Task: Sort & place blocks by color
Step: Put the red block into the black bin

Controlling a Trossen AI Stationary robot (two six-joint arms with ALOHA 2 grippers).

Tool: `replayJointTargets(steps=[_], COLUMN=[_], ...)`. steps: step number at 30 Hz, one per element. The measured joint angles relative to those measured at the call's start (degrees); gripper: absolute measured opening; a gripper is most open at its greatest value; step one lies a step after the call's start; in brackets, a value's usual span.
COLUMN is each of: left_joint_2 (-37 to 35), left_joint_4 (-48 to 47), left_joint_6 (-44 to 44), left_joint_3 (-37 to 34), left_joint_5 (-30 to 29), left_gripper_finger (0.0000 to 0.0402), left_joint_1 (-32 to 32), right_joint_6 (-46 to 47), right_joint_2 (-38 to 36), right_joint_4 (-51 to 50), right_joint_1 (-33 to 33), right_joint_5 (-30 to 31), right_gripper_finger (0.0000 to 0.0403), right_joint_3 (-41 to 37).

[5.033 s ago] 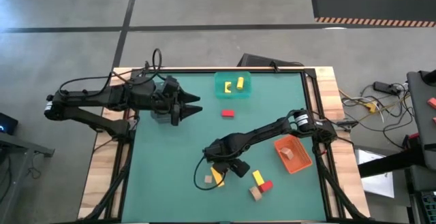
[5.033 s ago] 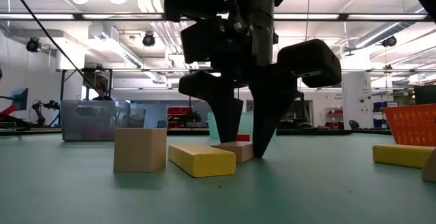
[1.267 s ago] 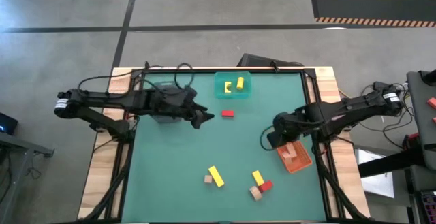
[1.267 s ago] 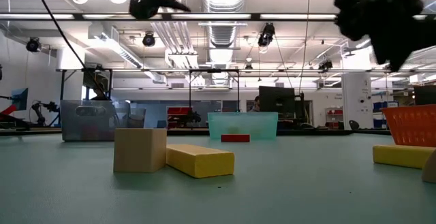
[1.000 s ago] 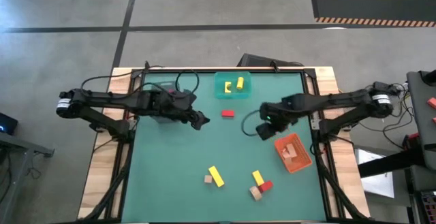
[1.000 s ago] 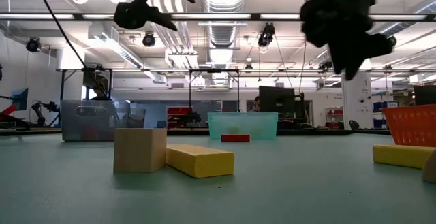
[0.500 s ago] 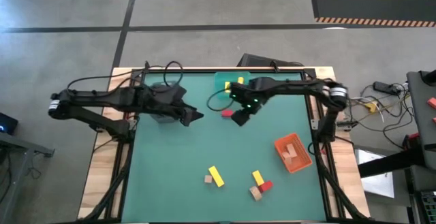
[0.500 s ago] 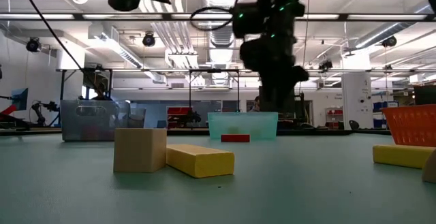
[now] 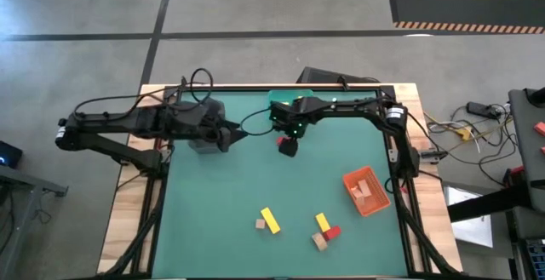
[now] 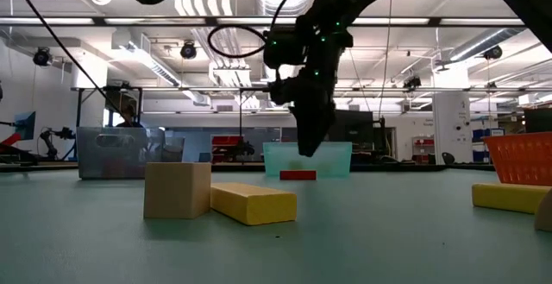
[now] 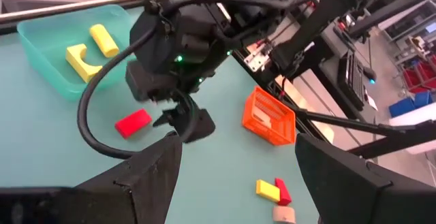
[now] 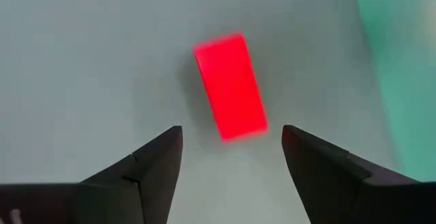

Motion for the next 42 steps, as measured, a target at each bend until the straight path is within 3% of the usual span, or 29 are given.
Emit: replayJointTargets(steps=[3, 9, 37, 42], left_joint_2=[-0.5, -0.9, -0.8, -0.8], left_joint_4=[0.0, 0.0, 0.2, 0.2], left_joint_6=[-0.1, -0.1, 1.1, 1.1], left_joint_3=[0.0, 0.0, 0.0, 0.0], left_joint_5=[-0.7, -0.8, -1.3, -1.3], left_gripper_finger=[0.0271, 0.0271, 0.0271, 0.0271], left_joint_1=[0.0, 0.0, 0.1, 0.2], right_joint_6=[-10.0, -17.3, -17.8, -17.3], right_joint_2=[0.0, 0.0, 0.0, -0.1], right_joint_4=[3.5, 7.8, 18.6, 19.6], right_joint_1=[0.0, 0.0, -0.4, -0.3], right_joint_5=[-1.5, -1.6, -0.9, -0.9], right_gripper_finger=[0.0247, 0.0239, 0.0229, 0.0198], right_joint_3=[-1.0, -3.0, -10.8, -12.3])
